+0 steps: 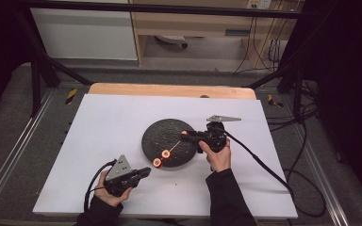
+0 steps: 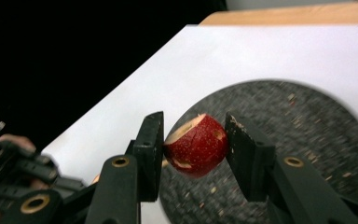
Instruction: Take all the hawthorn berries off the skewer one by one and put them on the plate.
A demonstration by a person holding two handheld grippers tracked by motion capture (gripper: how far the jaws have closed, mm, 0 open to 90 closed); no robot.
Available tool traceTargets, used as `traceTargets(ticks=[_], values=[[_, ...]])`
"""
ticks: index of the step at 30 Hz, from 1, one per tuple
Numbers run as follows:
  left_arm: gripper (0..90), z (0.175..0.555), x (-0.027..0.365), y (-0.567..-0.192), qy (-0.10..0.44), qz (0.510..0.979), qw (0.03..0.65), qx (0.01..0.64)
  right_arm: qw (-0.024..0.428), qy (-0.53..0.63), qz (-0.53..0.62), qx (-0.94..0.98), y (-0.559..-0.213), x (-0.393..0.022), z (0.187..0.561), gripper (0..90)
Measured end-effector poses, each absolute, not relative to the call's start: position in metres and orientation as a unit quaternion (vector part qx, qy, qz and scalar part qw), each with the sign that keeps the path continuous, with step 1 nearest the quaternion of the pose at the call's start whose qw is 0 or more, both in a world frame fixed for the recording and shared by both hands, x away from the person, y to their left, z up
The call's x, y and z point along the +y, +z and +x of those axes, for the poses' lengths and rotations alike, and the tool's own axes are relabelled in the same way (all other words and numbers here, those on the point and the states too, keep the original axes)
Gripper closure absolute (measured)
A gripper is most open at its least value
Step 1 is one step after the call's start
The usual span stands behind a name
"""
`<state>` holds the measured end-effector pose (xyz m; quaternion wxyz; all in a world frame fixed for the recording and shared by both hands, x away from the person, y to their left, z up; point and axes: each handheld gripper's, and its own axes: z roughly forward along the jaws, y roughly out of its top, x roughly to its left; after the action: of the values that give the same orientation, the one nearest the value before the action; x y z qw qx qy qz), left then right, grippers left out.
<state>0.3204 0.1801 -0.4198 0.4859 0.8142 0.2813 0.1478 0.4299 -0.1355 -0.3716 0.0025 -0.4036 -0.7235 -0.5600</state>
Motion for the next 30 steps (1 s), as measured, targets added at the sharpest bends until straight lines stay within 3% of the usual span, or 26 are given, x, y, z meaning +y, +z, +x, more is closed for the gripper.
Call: traceTargets(ticks=[9, 21, 30], values=[[88.1, 0.324, 0.186, -0.421, 0.15, 0.81, 0.481, 0.299, -0.047, -0.546, -0.432, -0.716, -0.369, -0.148, 0.45, 59.4], [88.1, 0.328, 0.192, -0.421, 0.149, 0.802, 0.483, 0.318, -0.023, -0.474, -0.434, -0.766, -0.43, -0.118, 0.458, 59.3], [88.1, 0.328, 0.19, -0.421, 0.15, 0.803, 0.481, 0.319, -0.02, -0.449, -0.428, -0.784, -0.445, -0.111, 0.456, 58.3]])
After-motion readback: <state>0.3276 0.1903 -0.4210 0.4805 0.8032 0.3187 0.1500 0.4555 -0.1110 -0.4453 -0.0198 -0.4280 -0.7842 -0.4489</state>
